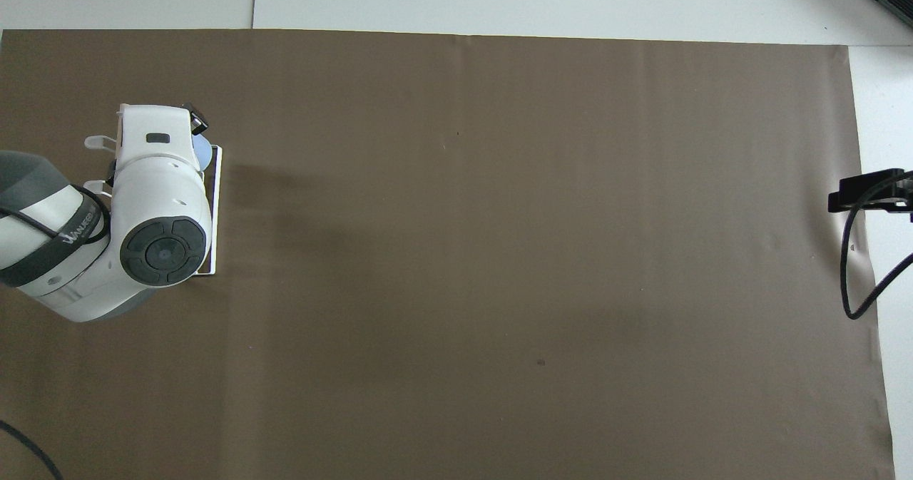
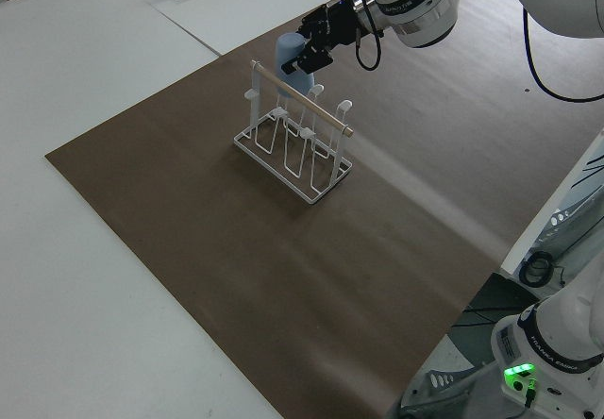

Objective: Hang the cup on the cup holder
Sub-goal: 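Lower the cup onto the rack hook with the left gripper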

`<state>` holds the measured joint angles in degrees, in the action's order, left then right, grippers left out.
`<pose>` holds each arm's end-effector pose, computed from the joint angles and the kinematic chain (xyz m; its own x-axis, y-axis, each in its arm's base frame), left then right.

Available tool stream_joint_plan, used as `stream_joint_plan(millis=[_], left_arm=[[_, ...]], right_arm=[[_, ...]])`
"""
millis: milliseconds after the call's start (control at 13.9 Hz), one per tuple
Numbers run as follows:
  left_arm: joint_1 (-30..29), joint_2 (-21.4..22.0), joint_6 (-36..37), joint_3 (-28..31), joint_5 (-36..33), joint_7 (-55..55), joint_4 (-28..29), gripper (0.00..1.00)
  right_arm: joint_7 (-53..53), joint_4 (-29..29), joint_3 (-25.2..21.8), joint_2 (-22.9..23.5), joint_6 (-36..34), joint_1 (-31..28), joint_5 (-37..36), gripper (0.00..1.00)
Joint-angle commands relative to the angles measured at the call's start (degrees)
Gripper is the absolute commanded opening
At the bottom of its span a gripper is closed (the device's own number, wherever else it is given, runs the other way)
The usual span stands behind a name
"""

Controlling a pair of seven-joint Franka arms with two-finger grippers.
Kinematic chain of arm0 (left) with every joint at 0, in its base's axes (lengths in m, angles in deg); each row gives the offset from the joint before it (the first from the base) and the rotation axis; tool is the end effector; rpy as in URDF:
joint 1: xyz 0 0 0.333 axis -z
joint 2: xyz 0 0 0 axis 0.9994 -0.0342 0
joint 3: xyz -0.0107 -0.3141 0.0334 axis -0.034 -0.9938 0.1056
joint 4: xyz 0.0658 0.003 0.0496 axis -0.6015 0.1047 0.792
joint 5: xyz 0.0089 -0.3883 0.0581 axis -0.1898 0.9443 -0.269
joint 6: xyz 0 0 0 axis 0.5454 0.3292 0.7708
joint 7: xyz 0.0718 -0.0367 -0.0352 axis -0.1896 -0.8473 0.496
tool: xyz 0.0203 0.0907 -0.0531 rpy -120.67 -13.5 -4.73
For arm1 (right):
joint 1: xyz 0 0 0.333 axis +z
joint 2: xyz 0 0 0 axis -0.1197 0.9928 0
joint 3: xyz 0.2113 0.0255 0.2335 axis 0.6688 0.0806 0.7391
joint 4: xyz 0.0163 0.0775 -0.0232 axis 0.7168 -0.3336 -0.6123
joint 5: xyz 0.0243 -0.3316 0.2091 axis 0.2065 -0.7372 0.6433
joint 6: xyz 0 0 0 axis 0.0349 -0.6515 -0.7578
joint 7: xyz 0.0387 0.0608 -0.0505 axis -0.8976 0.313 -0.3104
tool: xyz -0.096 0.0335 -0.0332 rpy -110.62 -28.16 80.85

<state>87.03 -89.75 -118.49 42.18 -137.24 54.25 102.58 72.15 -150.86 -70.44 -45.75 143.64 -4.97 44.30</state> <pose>0.5835 -0.1057 0.4151 0.5072 0.4377 0.7424 0.6031 -0.7956 0.0571 0.5373 -0.0327 0.6222 0.9892 -0.1461 0.0098 -0.1462 -0.9892 0.0070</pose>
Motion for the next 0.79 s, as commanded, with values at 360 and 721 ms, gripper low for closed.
stream_joint_plan(millis=[360,721], left_arm=[[-0.3,-0.1,-1.3,0.1,-1.6,-1.2,-0.5,1.00],[0.5,0.6,0.0,-0.4,0.1,-3.4,-2.7,1.00]], right_arm=[[-2.5,-0.3,0.3,-1.3,-0.8,0.7,-1.9,1.00],[-1.1,0.3,0.2,-1.4,-2.1,0.5,-1.4,1.00]])
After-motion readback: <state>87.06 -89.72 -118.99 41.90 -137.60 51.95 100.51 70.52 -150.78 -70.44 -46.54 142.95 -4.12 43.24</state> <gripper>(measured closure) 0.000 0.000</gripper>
